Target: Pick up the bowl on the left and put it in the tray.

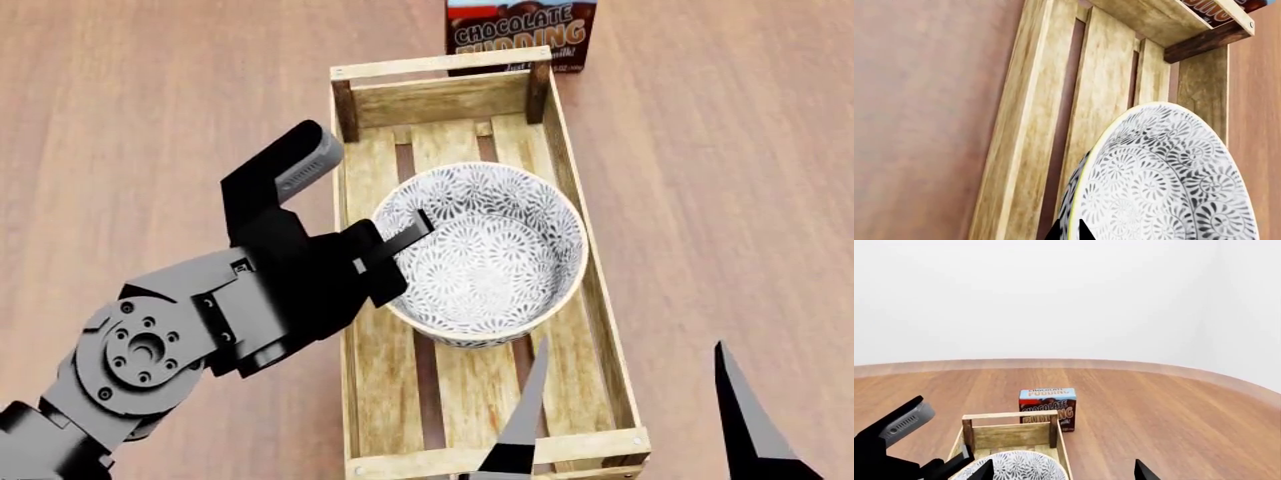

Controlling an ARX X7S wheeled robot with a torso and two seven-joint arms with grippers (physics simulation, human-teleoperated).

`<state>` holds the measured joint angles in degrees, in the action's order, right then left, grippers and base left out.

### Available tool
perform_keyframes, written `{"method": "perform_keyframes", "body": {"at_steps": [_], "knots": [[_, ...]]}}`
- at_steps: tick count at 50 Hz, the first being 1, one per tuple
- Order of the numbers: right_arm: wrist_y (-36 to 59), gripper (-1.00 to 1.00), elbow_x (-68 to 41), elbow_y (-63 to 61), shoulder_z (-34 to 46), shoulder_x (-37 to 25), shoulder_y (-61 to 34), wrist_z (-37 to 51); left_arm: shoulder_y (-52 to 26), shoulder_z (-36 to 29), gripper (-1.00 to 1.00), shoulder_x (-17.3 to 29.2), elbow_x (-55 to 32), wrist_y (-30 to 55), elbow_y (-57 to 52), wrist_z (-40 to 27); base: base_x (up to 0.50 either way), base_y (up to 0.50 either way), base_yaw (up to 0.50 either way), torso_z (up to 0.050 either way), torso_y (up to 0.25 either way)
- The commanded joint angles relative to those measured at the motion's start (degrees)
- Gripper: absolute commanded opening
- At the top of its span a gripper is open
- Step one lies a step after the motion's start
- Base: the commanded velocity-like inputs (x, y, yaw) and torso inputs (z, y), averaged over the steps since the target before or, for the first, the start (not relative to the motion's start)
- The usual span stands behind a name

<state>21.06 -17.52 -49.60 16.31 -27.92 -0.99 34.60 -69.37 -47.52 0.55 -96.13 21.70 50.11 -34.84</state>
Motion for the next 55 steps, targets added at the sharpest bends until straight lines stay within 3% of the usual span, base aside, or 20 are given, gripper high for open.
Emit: {"method": "perform_keyframes", "body": {"at_steps": [1,48,49,55], "knots": [[-0.22,1.00,-0.06,0.00,0.02,-0.17,0.10,0.14,-1.04,-3.13,-1.00,0.09,-2.78,-2.20,0.73,1.13,0.00,0.00,0.00,0.000,0.000],[-0.18,1.00,-0.89,-0.94,-0.27,-0.98,0.11,1.03,-1.85,-9.32,-1.00,0.21,-7.30,-4.55,1.96,2.31,0.00,0.00,0.00,0.000,0.000],[-0.31,1.00,-0.87,-0.85,-0.28,-0.99,0.16,1.02,-1.82,-9.46,1.00,0.18,-7.42,-4.51,2.05,2.47,0.00,0.00,0.00,0.000,0.010],[-0.64,1.00,-0.73,-0.54,-0.08,-1.01,0.21,0.97,-1.90,-10.05,1.00,0.47,-7.92,-4.47,1.39,2.58,0.00,0.00,0.00,0.000,0.000]]}}
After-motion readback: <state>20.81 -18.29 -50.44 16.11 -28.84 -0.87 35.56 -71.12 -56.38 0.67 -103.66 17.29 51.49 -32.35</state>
